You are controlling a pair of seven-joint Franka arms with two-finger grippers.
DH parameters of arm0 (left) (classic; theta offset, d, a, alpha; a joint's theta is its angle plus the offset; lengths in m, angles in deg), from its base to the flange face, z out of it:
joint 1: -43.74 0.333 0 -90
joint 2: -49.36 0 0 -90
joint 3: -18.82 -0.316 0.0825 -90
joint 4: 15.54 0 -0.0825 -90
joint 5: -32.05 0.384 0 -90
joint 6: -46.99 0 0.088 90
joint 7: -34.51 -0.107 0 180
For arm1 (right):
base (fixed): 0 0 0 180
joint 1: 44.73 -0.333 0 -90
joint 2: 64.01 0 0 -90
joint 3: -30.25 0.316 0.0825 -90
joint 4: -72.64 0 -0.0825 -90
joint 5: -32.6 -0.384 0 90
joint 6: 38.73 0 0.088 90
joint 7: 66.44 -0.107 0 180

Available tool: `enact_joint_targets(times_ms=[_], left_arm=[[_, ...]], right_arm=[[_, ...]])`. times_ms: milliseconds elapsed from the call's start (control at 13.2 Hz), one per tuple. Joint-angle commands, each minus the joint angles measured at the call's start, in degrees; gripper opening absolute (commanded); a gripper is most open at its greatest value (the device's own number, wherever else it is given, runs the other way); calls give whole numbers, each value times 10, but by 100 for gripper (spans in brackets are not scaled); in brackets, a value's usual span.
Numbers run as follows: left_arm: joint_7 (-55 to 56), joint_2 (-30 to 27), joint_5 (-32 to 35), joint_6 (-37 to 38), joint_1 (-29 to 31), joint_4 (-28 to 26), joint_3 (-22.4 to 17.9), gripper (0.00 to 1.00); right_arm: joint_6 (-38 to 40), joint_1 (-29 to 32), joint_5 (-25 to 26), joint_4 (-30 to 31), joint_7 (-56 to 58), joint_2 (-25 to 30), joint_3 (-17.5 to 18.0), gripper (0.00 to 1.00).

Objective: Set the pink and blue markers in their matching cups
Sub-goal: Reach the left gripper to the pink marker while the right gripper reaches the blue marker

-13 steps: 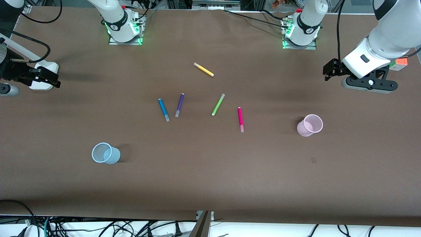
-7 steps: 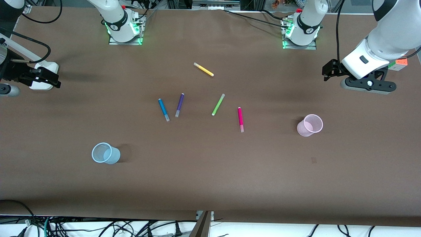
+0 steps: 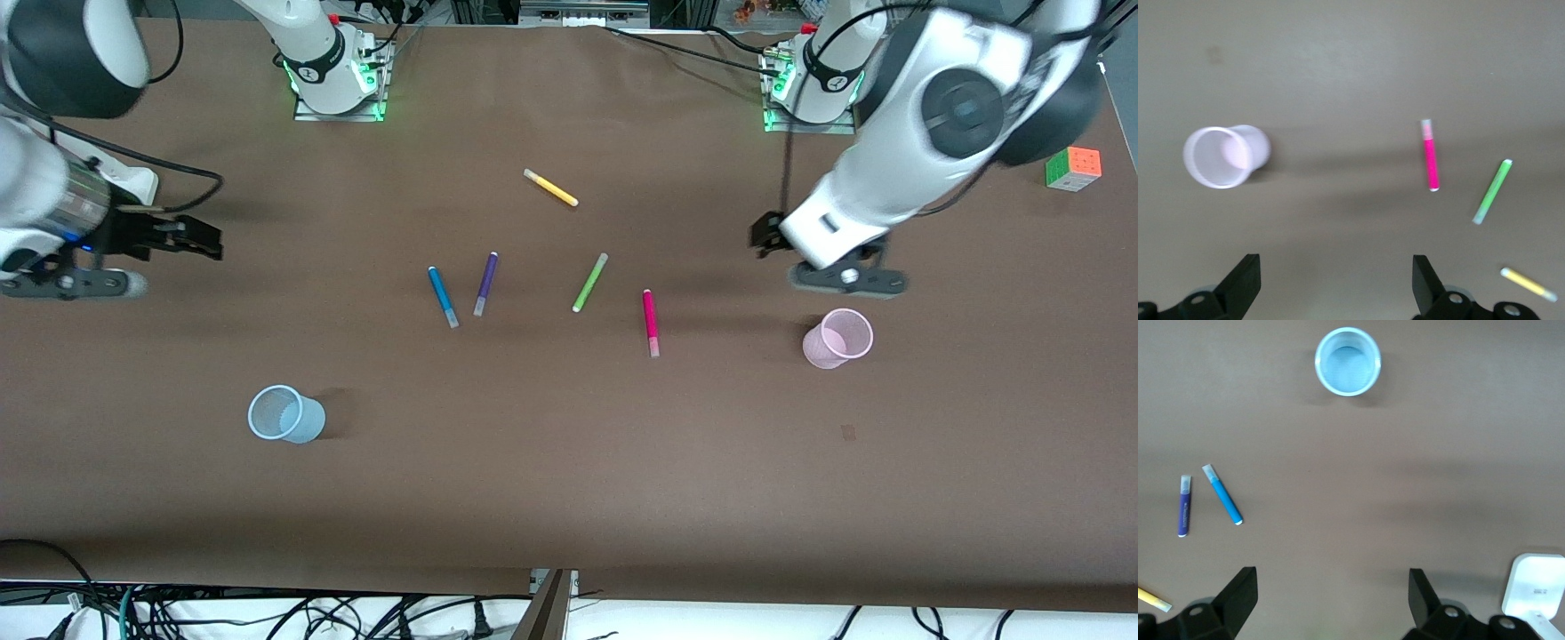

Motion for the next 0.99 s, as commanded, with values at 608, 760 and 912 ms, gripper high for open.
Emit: enact_joint_targets(times_ms=[608, 760, 912], left_arm=[[239, 211, 96, -204, -117, 4, 21, 100], [239, 229, 96, -224, -116, 4, 21, 100], [239, 241, 97, -240, -117, 3, 19, 100]], right_arm=[[-178, -107, -10, -11, -9, -179, 0, 100], [-203, -131, -22, -5, -11, -205, 1, 100], [-241, -148, -23, 14, -12, -217, 3, 100]])
